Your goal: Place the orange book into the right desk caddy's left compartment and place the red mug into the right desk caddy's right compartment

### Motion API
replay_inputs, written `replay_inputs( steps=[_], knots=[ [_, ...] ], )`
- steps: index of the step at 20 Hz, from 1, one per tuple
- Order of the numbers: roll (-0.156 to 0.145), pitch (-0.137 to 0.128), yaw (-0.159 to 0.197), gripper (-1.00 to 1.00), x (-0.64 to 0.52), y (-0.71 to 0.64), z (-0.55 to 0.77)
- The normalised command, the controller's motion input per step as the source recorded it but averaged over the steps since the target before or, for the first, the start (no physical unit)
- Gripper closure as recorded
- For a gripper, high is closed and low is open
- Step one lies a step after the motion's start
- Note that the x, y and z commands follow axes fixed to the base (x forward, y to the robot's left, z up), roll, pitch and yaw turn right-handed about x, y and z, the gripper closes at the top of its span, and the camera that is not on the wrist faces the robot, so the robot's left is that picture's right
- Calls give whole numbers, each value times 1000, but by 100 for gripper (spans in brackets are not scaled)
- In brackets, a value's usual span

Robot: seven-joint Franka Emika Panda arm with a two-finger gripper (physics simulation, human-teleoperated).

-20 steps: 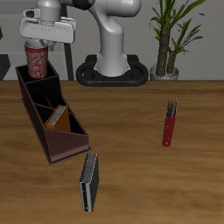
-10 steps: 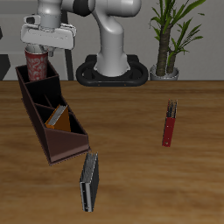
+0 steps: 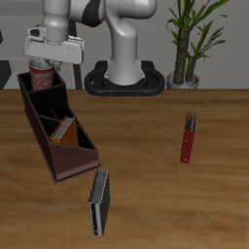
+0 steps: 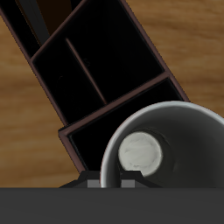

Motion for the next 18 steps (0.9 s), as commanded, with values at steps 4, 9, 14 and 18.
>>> replay_inputs(
  steps=[4,9,14,18],
  knots=[
    [8,24,-9,100,23,46,-184],
    [0,39,-18,100,56,28,-137],
    [-5,-28,3,100,-16,31,40],
    [15,15,-21,100,76,42,25]
  ],
)
